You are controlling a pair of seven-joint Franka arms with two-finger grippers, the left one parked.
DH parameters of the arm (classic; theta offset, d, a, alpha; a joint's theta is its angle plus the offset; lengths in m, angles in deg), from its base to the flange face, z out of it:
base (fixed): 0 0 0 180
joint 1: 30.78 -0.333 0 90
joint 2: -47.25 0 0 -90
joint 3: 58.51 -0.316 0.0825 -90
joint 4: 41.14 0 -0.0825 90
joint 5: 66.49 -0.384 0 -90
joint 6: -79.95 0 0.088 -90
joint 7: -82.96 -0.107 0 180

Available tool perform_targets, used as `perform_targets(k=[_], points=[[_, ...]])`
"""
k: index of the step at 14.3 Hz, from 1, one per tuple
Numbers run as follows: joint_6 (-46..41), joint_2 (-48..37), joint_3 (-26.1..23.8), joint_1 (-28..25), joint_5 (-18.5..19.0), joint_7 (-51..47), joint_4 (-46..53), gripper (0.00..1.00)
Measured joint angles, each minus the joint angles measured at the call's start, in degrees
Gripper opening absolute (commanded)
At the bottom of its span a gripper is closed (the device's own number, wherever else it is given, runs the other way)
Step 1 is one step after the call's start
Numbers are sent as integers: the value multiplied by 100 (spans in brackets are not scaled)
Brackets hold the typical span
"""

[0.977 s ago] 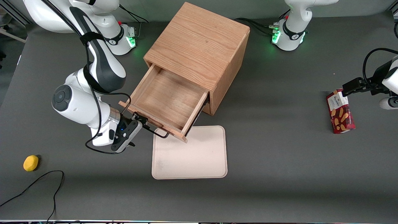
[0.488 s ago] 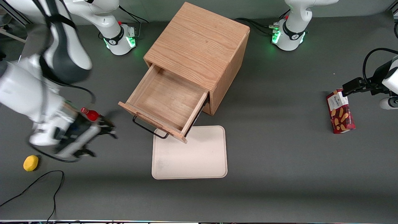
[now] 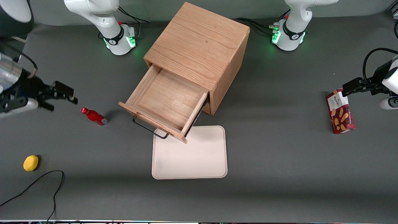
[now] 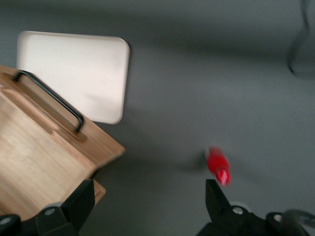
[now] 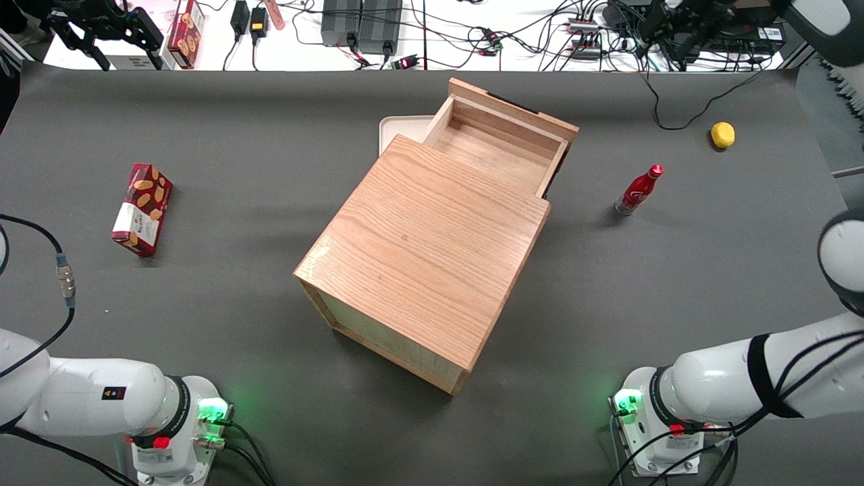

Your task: Open upper drawer

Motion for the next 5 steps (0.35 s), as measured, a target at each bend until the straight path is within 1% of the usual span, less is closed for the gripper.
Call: perform_targets(k=[2,5], points=[[-227,-179,139,3,154,-187,-177,100],[-313,-213,378,19,185,-188,-242,100]])
